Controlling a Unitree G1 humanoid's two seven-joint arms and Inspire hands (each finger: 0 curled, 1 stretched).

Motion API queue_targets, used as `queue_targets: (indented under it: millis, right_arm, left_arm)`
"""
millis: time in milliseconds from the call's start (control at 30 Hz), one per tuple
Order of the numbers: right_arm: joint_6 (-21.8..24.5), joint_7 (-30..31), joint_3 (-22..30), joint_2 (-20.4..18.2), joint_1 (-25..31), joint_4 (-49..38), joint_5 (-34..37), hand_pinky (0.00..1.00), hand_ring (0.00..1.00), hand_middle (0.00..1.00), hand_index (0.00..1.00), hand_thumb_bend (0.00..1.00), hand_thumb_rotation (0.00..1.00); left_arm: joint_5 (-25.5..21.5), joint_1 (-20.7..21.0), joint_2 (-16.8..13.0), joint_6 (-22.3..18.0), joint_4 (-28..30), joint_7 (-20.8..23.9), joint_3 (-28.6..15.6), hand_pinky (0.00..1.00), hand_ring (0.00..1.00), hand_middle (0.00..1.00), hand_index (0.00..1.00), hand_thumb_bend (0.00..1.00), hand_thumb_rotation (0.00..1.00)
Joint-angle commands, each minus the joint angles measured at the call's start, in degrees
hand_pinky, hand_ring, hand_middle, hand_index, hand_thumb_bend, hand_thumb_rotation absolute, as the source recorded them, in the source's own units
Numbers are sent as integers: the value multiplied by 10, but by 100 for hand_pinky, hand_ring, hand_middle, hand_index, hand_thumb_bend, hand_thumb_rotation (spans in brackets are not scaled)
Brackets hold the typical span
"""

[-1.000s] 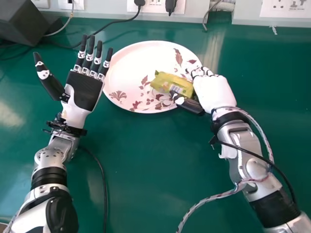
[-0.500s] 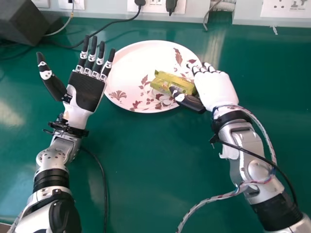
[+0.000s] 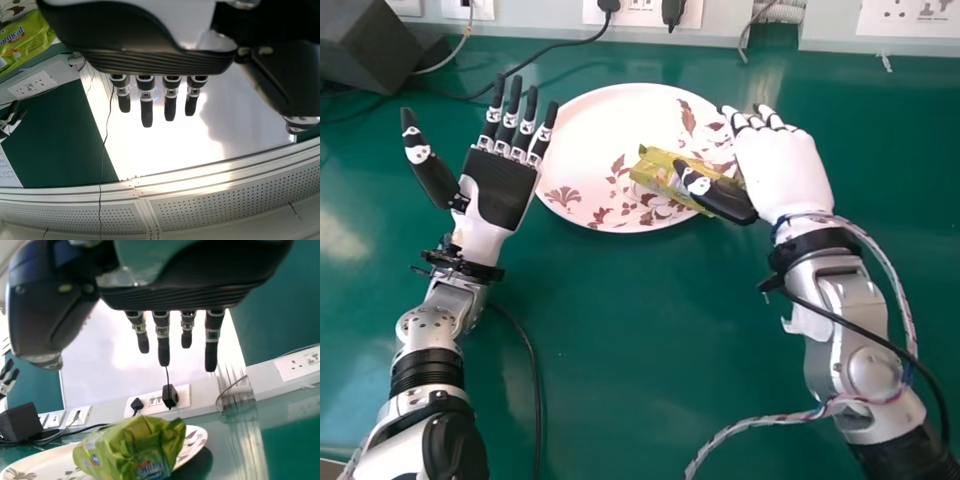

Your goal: Pick up biscuit and place it in the plate

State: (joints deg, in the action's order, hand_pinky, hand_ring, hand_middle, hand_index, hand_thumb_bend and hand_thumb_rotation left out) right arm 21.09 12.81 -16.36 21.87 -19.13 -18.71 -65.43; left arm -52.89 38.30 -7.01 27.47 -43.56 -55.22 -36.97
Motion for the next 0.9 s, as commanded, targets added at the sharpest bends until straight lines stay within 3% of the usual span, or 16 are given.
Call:
queue_targets:
  millis: [0,400,600,867]
  right_arm:
    - [6,9,6,-7,13,-24,-11,74,89,90,100,79,72]
    - [14,3,25,-39,62,-105,-33,73,86,87,100,78,70]
    - [11,3,39,-56,88,-146,-34,72,85,87,100,77,65]
    - [-15,-50,63,-93,126,-182,7,69,82,84,100,75,65]
  left_arm:
    - [2,-30,11,-2,-22,-8,4,100,93,99,100,91,40]
    - [6,-26,5,-10,-39,-21,6,100,92,99,100,93,41]
    - [9,-24,-2,-10,-48,-33,9,100,93,99,100,92,44]
    - [8,-23,-14,-1,-62,-49,12,98,91,97,100,91,43]
